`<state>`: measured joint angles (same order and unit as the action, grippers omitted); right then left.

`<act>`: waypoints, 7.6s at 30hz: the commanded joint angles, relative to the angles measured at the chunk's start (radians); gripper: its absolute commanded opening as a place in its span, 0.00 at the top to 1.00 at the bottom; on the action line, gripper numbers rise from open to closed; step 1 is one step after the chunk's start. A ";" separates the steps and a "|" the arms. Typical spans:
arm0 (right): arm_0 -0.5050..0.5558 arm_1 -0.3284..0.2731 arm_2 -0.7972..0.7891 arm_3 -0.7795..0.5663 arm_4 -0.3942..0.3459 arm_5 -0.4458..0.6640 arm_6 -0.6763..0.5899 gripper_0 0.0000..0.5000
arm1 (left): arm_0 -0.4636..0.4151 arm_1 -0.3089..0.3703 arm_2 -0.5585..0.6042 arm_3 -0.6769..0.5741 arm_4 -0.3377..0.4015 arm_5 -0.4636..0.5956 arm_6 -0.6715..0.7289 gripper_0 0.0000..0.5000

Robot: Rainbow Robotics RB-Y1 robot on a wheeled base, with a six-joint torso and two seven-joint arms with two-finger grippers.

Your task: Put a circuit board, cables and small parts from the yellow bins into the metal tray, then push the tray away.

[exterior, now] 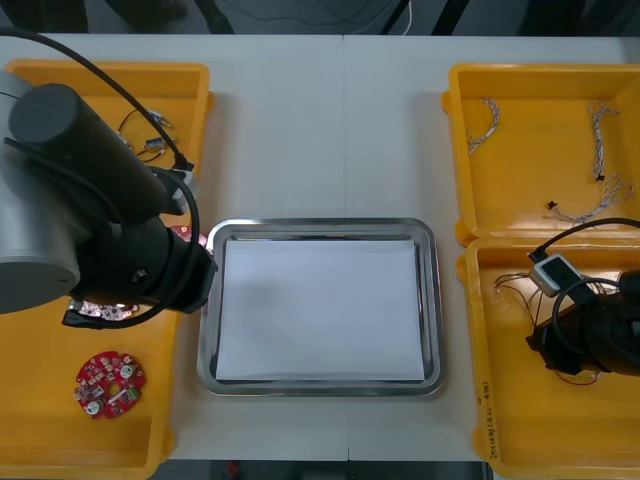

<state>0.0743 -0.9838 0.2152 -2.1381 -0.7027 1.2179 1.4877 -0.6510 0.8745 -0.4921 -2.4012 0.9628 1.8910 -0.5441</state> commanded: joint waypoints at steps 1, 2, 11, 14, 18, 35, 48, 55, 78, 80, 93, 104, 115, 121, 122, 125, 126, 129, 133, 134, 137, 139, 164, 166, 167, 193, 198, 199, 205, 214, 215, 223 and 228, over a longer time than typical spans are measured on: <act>0.022 -0.033 0.032 0.023 0.015 -0.048 -0.014 0.00 | -0.088 -0.066 -0.092 0.037 -0.062 -0.017 0.058 1.00; 0.024 -0.033 0.038 0.027 0.022 -0.058 -0.015 0.00 | -0.098 -0.075 -0.118 0.050 -0.076 -0.026 0.061 1.00; 0.062 -0.033 0.044 0.029 0.046 -0.090 -0.033 0.00 | -0.114 -0.092 -0.281 0.088 -0.165 -0.130 0.104 1.00; 0.071 -0.032 0.046 0.029 0.052 -0.095 -0.038 0.00 | -0.114 -0.092 -0.316 0.093 -0.173 -0.153 0.131 1.00; 0.085 -0.033 0.059 0.029 0.083 -0.127 -0.049 0.00 | -0.116 -0.094 -0.373 0.093 -0.199 -0.191 0.196 1.00; 0.085 -0.016 0.084 0.029 0.129 -0.147 -0.096 0.00 | -0.114 -0.092 -0.582 0.116 -0.352 -0.313 0.351 1.00; 0.087 0.001 0.096 0.029 0.154 -0.150 -0.127 0.00 | -0.116 -0.094 -0.695 0.198 -0.412 -0.421 0.405 1.00; 0.085 0.001 0.096 0.029 0.150 -0.176 -0.139 0.00 | -0.116 -0.107 -0.697 0.201 -0.406 -0.425 0.423 1.00; 0.079 0.004 0.082 0.020 0.210 -0.181 -0.141 1.00 | -0.116 -0.127 -0.738 0.201 -0.450 -0.432 0.474 1.00; 0.075 0.004 0.058 0.015 0.203 -0.178 -0.133 1.00 | -0.114 -0.127 -0.738 0.201 -0.450 -0.432 0.477 0.94; 0.041 -0.007 -0.168 -0.103 0.005 0.115 -0.110 1.00 | -0.116 -0.123 -0.731 0.201 -0.470 -0.451 0.500 0.00; -0.080 -0.030 -0.378 -0.140 -0.253 0.426 -0.118 1.00 | -0.114 -0.120 -0.586 0.200 -0.354 -0.426 0.477 0.00; -0.263 -0.073 -0.471 -0.141 -0.449 0.655 -0.121 1.00 | -0.114 -0.111 -0.379 0.183 -0.207 -0.286 0.437 0.00; -0.355 -0.079 -0.465 -0.140 -0.518 0.687 -0.130 1.00 | -0.113 -0.084 -0.252 0.142 -0.121 -0.188 0.412 0.00; -0.370 -0.081 -0.459 -0.141 -0.531 0.689 -0.130 1.00 | -0.111 -0.077 -0.227 0.134 -0.102 -0.170 0.408 0.00; -0.436 -0.079 -0.415 -0.140 -0.555 0.696 -0.130 1.00 | -0.110 -0.054 -0.160 0.119 -0.053 -0.125 0.397 0.00; -0.465 -0.079 -0.389 -0.141 -0.558 0.700 -0.129 1.00 | -0.111 -0.046 -0.129 0.114 -0.035 -0.104 0.391 0.00; -0.547 -0.079 -0.306 -0.141 -0.558 0.696 -0.126 1.00 | -0.110 -0.029 -0.049 0.112 0.014 -0.052 0.354 0.00; -0.645 -0.078 -0.183 -0.141 -0.558 0.672 -0.126 1.00 | -0.102 -0.011 0.056 0.120 0.068 0.016 0.286 0.00; -0.674 -0.075 -0.142 -0.141 -0.555 0.657 -0.121 1.00 | -0.096 -0.006 0.095 0.123 0.080 0.029 0.263 0.00; -0.734 -0.064 -0.045 -0.141 -0.554 0.604 -0.116 1.00 | -0.070 0.006 0.188 0.123 0.099 0.029 0.188 0.00; -0.763 -0.052 0.006 -0.141 -0.547 0.574 -0.112 1.00 | -0.049 0.014 0.237 0.125 0.105 0.029 0.142 0.00; -0.909 0.224 0.409 -0.141 -0.279 0.506 0.258 1.00 | 0.156 0.080 0.598 0.378 0.007 0.029 -0.484 0.00; -0.909 0.232 0.449 -0.135 -0.254 0.502 0.290 1.00 | 0.156 0.077 0.598 0.409 -0.013 0.029 -0.548 0.00; -0.909 0.234 0.458 -0.132 -0.250 0.500 0.293 1.00 | 0.156 0.075 0.598 0.415 -0.018 0.029 -0.560 0.00; -0.870 0.320 0.751 0.093 -0.041 0.324 0.266 1.00 | 0.071 0.061 0.504 0.689 -0.101 -0.181 -0.988 0.00; -0.843 0.340 0.759 0.103 -0.001 0.311 0.258 1.00 | 0.067 0.061 0.474 0.702 -0.101 -0.230 -1.076 0.00; -0.840 0.343 0.765 0.107 0.000 0.311 0.255 1.00 | 0.065 0.061 0.472 0.708 -0.099 -0.237 -1.103 0.00; -0.831 0.353 0.794 0.142 0.000 0.311 0.240 1.00 | 0.060 0.061 0.471 0.752 -0.079 -0.283 -1.268 0.00; -0.798 0.382 0.793 0.141 0.025 0.316 0.213 1.00 | 0.053 0.061 0.454 0.823 -0.042 -0.354 -1.441 0.00; -0.795 0.387 0.793 0.141 0.031 0.319 0.210 1.00 | 0.047 0.061 0.445 0.835 -0.039 -0.363 -1.456 0.00; -0.795 0.395 0.793 0.141 0.060 0.324 0.194 0.95 | -0.002 0.040 0.403 0.933 -0.025 -0.409 -1.495 0.00; -0.795 0.395 0.794 0.138 0.068 0.331 0.174 0.00 | -0.027 0.034 0.372 0.965 -0.035 -0.432 -1.511 0.00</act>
<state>-0.7298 -0.6102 0.9977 -1.9882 -0.6423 1.5415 1.7023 -0.6195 0.9142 -0.0950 -1.4432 0.9296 1.4813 -1.9947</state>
